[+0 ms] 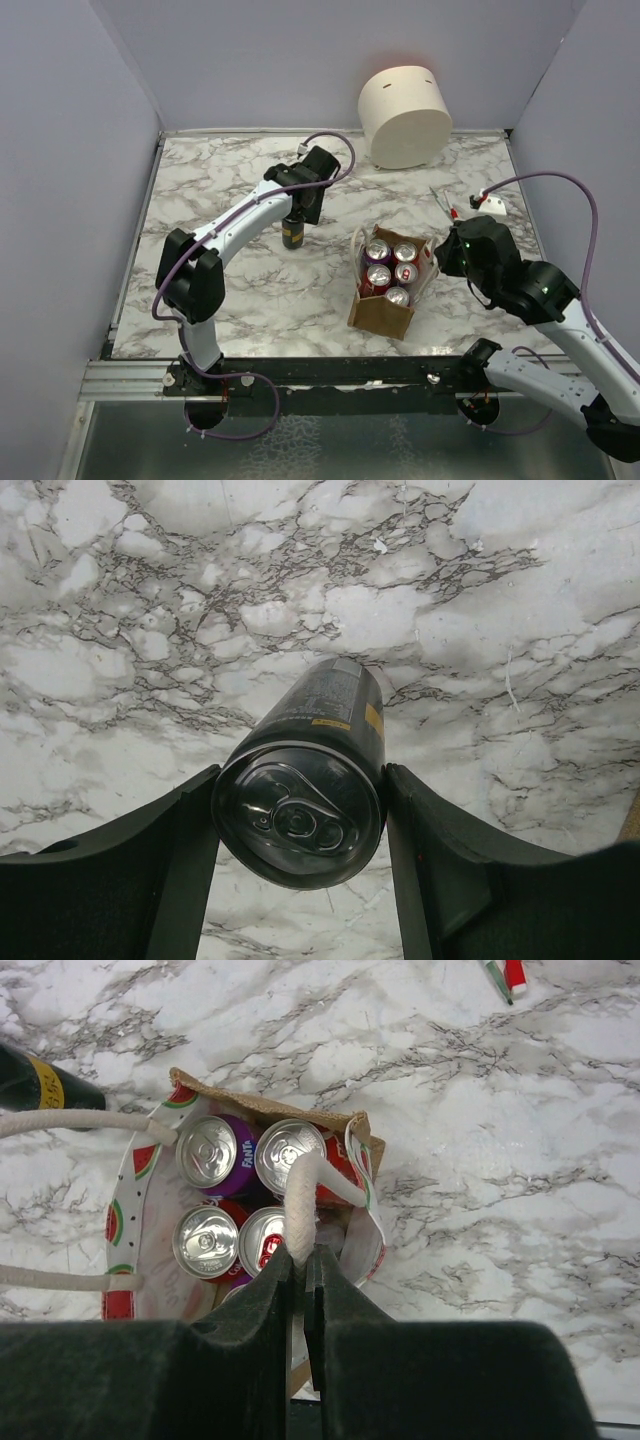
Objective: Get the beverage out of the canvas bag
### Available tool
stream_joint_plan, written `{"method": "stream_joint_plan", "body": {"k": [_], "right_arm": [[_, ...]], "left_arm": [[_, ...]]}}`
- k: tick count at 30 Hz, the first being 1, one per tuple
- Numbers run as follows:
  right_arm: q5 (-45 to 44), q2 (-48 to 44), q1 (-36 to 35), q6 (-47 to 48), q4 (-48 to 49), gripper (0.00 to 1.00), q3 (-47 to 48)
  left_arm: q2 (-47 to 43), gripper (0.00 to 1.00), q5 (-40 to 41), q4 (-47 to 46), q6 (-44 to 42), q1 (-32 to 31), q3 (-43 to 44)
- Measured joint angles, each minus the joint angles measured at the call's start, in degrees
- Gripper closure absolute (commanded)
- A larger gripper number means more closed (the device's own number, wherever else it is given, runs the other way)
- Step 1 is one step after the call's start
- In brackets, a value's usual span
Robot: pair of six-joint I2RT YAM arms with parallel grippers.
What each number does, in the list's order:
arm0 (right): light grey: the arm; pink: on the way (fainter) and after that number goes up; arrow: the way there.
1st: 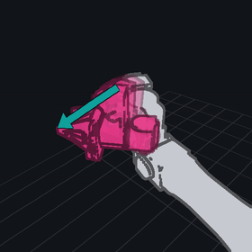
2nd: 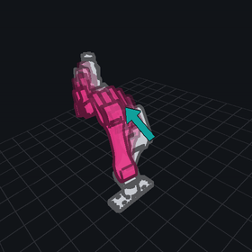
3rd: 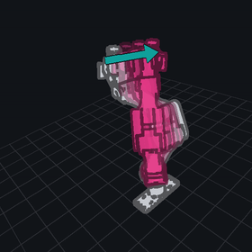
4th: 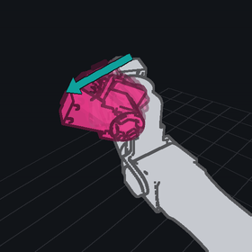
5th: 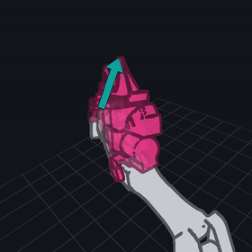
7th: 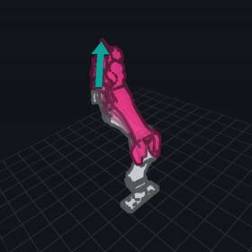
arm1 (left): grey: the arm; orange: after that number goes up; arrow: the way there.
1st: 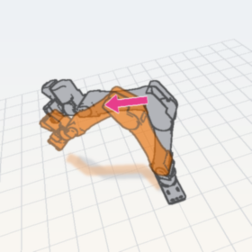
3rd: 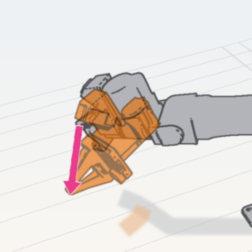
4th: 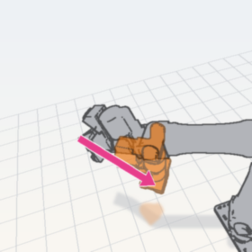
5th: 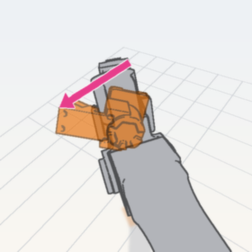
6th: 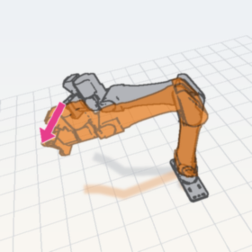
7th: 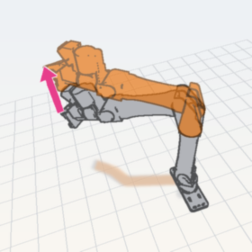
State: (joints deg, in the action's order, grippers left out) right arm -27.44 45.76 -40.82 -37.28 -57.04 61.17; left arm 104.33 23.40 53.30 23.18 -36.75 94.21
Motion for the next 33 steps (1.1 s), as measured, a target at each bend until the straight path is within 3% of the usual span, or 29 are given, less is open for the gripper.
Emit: {"method": "stream_joint_plan", "body": {"k": [2, 7, 13, 18, 21, 33], "right_arm": [[0.11, -0.02, 0.0, -0.02, 0.0, 0.93, 0.02], [0.31, 0.0, 0.0, -0.04, 0.0, 0.93, 0.04], [1.4, 0.24, 0.0, 0.0, 0.02, 0.93, 0.39], [1.75, 0.09, 0.0, 0.04, 0.07, 0.93, 0.37], [2.1, -0.22, 0.0, 0.09, 0.07, 0.93, 0.37], [4.5, -1.99, 0.0, 2.62, 0.94, 0.93, -0.63]], "left_arm": [[-0.35, 0.98, 0.02, -1.57, -0.26, 0.0, -1.42], [-2.25, 0.76, -0.02, -4.9, -0.66, 0.07, -5.22], [-3.21, 0.38, -0.35, -6.16, -0.37, 0.33, -6.4], [-3.69, 0.21, -1.46, -6.14, 0.31, 0.44, -6.4], [-5.7, 0.04, -2.56, -5.35, 0.76, 0.44, -5.62], [-11.45, 0.01, -11.19, 1.73, 4.83, 0.31, 3.61]]}}
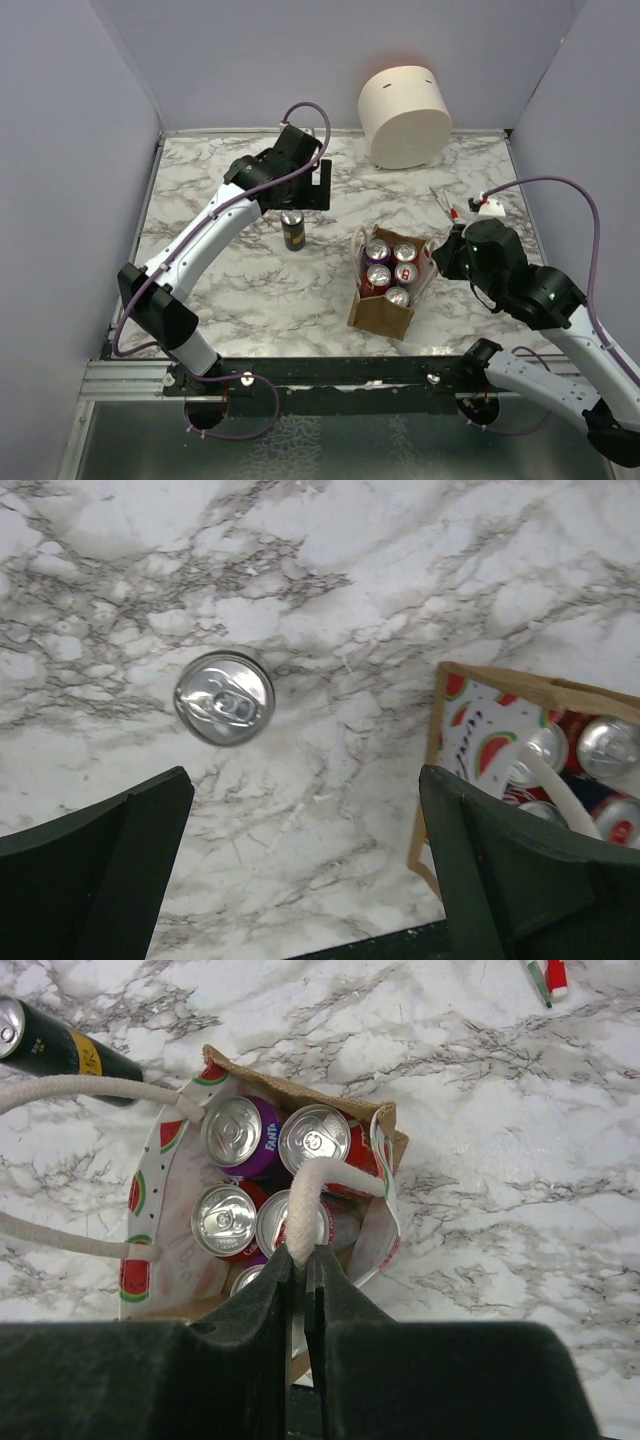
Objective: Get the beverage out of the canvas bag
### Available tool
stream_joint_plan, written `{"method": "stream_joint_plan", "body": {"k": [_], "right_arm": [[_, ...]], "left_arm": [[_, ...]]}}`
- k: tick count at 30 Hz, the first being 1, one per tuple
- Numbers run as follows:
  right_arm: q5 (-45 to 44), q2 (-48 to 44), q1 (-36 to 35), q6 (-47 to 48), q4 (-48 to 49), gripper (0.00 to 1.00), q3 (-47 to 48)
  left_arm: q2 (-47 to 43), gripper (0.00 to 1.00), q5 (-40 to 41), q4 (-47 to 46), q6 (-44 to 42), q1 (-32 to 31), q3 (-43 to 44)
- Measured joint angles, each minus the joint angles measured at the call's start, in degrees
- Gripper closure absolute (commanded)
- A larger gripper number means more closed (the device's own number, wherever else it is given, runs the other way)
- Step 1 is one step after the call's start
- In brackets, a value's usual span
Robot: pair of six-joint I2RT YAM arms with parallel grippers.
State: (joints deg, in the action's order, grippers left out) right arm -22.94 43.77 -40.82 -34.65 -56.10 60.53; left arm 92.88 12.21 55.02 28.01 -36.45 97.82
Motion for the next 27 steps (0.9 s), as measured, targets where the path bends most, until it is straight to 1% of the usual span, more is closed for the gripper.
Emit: {"method": "stream_joint_plan", "body": {"k": [2, 4, 7, 9, 12, 14, 15, 16, 18, 21, 27], "right_arm": [[0.55, -0.52, 0.0, 0.44, -0.17, 0.93, 0.0], [1.09, -1.6, 0.0, 0.52, -0.79, 0.93, 0.0], [1.86, -3.82, 0.0, 0.46, -2.32, 0.93, 0.0], [2.47, -5.35, 0.0, 0.39, -3.65, 0.93, 0.0], [3.76, -7.67, 0.0, 0.17, -5.16, 0.93, -0.11], [4.39, -8.98, 0.0, -0.04, -6.08, 0.93, -0.57], [4.7, -9.46, 0.0, -0.22, -6.86, 0.94, -0.61], [4.92, -9.81, 0.0, -0.31, -7.23, 0.95, -0.61], [5.75, -10.01, 0.0, -0.59, -7.37, 0.95, -0.66], [6.12, -9.94, 0.0, -2.01, -7.19, 0.95, -1.49], [4.2, -9.75, 0.0, -8.24, -7.3, 0.96, -2.54]], "left_arm": [[-1.46, 0.01, -2.6, 0.37, 2.36, -0.85, 0.72], [-2.82, 0.01, -4.2, 0.39, 4.98, -3.06, 1.55], [-3.74, 0.01, -4.63, 0.22, 9.29, -10.27, 3.85], [-3.74, 0.01, -3.19, -0.94, 12.52, -16.55, 4.96], [-3.74, 0.01, 0.11, -3.1, 16.83, -25.18, 4.48], [-3.63, 0.01, 3.32, -4.17, 19.74, -29.92, 3.91], [-3.63, 0.01, 3.32, -4.17, 19.74, -29.92, 3.91], [-2.84, 0.01, 4.68, -5.01, 20.0, -33.44, 4.11], [-0.55, 0.01, 7.89, -5.27, 19.67, -36.2, 6.29], [4.83, 0.03, 10.23, -6.88, 18.6, -38.8, 9.77], [11.63, 0.1, 10.32, -8.66, 14.67, -39.54, 7.96]]}}
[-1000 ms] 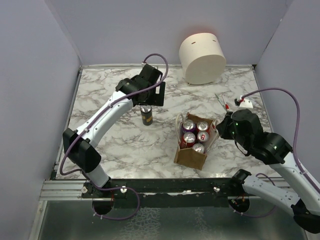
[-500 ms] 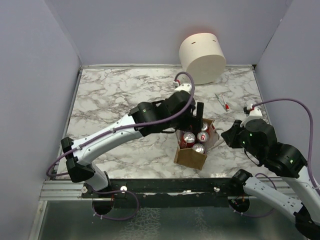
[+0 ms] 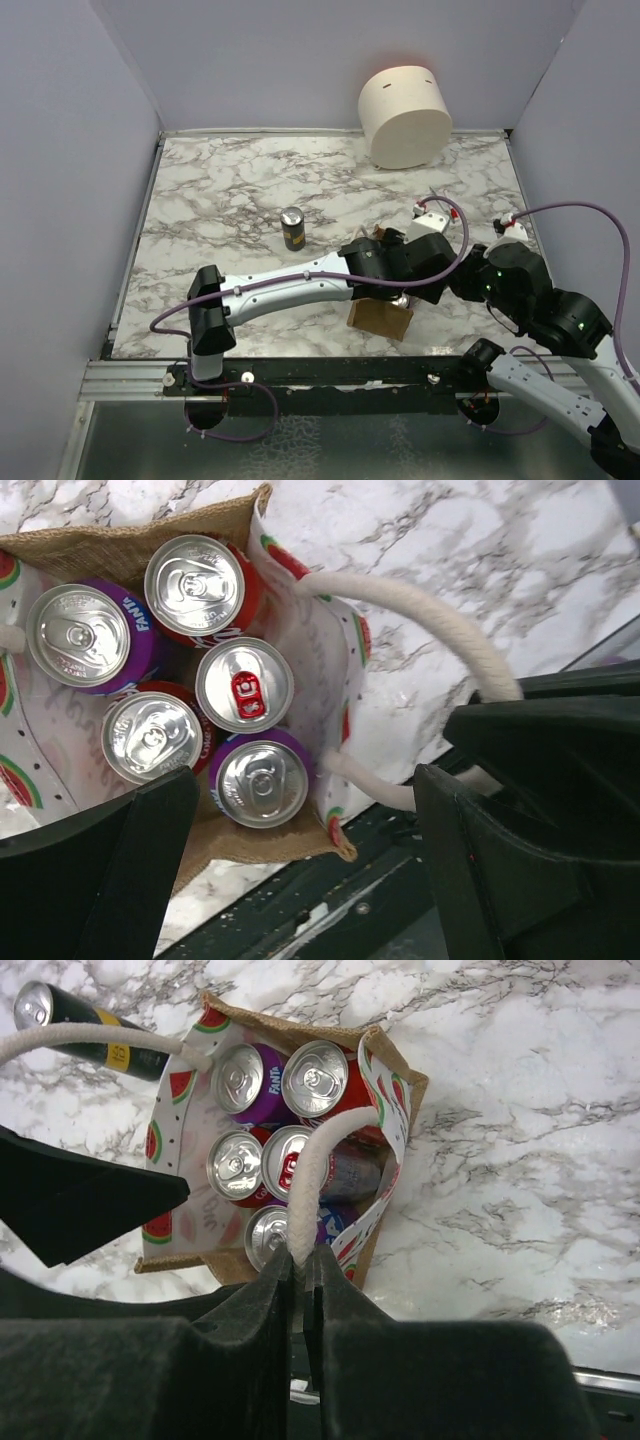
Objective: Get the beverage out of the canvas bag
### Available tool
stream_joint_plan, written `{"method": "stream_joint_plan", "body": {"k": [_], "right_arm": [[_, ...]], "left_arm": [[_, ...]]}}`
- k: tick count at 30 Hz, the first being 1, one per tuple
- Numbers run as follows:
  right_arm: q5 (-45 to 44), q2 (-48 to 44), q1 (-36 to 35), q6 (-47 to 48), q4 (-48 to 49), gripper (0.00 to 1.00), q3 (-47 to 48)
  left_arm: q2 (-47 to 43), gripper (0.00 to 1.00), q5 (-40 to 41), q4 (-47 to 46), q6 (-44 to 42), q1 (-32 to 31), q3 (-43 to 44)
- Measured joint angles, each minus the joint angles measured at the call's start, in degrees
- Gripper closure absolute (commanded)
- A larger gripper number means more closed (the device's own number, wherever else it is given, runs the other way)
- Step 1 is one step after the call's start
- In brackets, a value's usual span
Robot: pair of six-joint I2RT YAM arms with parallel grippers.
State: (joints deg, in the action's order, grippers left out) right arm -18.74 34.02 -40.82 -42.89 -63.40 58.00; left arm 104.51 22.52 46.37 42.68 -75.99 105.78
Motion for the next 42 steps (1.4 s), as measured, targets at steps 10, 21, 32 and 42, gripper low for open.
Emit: {"method": "stream_joint_plan", "body": {"k": [10, 21, 32, 42], "right_arm": [[-2.82, -2.73, 0.0, -7.41, -3.87, 0.97, 0.0], [-3.02, -2.8, 0.0, -6.34, -4.35, 0.97, 0.0], [-4.57, -1.95, 0.0, -4.63, -4.42, 0.97, 0.59], [-4.72, -1.97, 0.0, -3.52, -4.35, 0.96, 0.52]], "left_arm": [[-0.24, 0.17, -3.48, -4.92, -8.68, 4.72, -7.45], [3.69, 0.16, -6.71, -6.93, -16.44, 6.75, -5.4], [12.48, 0.21, -6.91, -4.39, -19.54, 6.75, 0.96], [14.51, 0.23, -6.91, -3.39, -19.23, 6.49, 1.4]]}}
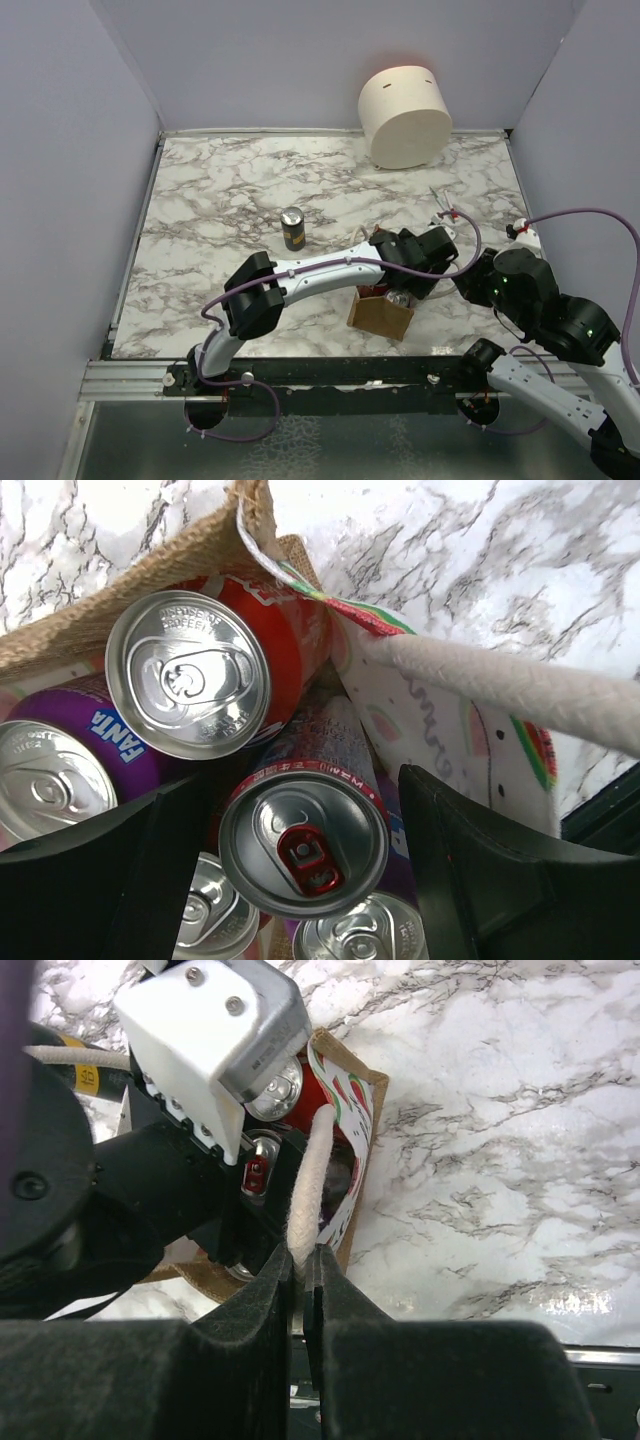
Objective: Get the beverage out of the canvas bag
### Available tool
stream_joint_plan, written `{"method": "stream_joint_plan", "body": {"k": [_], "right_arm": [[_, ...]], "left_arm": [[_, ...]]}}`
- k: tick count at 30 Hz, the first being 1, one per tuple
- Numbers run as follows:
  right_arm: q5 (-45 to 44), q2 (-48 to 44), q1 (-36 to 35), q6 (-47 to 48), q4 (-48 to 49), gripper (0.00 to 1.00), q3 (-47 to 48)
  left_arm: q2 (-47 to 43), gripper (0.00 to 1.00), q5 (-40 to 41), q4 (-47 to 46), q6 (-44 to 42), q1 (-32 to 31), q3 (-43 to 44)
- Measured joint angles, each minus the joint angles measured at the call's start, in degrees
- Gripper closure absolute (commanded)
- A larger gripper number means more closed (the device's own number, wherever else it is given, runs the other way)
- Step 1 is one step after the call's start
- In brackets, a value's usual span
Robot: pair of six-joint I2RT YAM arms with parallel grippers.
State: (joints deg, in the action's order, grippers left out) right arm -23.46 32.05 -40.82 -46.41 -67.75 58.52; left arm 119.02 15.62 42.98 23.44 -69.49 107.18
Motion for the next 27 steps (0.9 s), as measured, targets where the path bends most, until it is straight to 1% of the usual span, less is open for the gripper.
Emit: {"method": "stream_joint_plan", "body": {"k": [7, 12, 16, 22, 26, 27], "right_arm": [[-0.11, -0.2, 0.0, 0.0, 0.31, 0.95, -0.66], [-0.11, -0.17, 0.0, -0.04, 0.48, 0.94, -1.07], [-0.28, 0.85, 0.02, -0.07, 0.5, 0.94, -1.14], [-1.11, 3.41, 0.07, -0.52, 0.44, 0.94, -1.27], [-1.55, 2.25, 0.04, -1.81, 0.37, 0.94, -1.62], [-1.6, 1.92, 0.04, -2.01, 0.35, 0.94, -1.64]], "left_arm": [[1.27, 0.23, 0.09, 0.2, -0.81, 0.0, -0.04], [1.46, 0.33, 0.09, -0.04, -1.27, 0.0, -0.15], [2.78, 0.44, 0.04, 0.68, -1.79, 0.0, 0.79], [3.69, 0.7, -1.16, 2.34, -2.03, 0.42, 2.29], [3.8, 0.76, -1.49, 2.93, -2.47, 0.48, 2.78], [3.8, 0.8, -1.6, 3.06, -2.67, 0.48, 2.93]]}}
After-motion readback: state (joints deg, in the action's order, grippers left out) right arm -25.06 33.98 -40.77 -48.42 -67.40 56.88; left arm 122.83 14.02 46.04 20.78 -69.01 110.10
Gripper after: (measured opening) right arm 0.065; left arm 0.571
